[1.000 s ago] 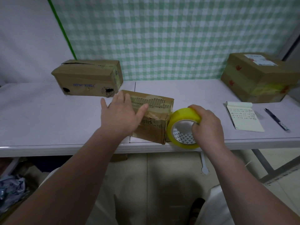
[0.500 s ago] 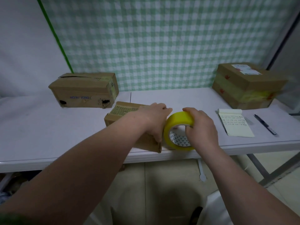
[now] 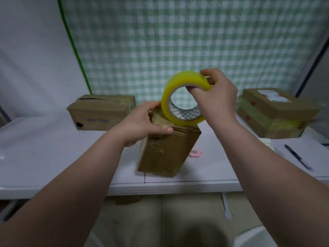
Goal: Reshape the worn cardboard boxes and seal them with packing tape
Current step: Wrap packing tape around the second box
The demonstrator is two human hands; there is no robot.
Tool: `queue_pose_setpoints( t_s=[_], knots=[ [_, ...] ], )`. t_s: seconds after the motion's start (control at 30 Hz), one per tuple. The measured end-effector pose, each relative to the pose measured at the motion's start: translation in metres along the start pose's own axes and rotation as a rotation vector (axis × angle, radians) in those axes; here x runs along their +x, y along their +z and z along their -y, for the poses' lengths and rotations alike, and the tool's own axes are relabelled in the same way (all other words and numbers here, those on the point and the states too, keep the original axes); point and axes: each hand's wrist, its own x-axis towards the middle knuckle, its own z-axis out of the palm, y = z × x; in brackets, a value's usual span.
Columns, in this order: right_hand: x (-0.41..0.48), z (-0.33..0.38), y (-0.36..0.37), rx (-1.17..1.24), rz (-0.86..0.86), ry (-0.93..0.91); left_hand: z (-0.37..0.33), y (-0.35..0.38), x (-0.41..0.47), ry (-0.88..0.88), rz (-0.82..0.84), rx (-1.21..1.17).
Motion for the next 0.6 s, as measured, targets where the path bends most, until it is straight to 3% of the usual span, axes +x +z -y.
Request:
queue_pose_setpoints(
  t_s=[0.1, 0.23, 0.4, 0.6],
  knots=[
    [-0.008, 0.013, 0.018, 0.043, 0.167, -0.016, 0.024, -0.001, -0.017, -0.09, -0.029, -0.241],
    [-0.023, 0.012, 0.042, 0.068, 0.326, -0.014, 0.038, -0.005, -0.029, -0.181, 0.026, -0.376],
    [-0.04, -0.002, 0.052, 0.29, 0.306, 0.103, 0.034, 0.005, -0.024, -0.202, -0.053, -0.346],
    [-0.043, -0.015, 0.048, 0.201, 0.336, 0.116, 0.035, 0.007, -0.023, -0.198, -0.057, -0.251]
  ],
)
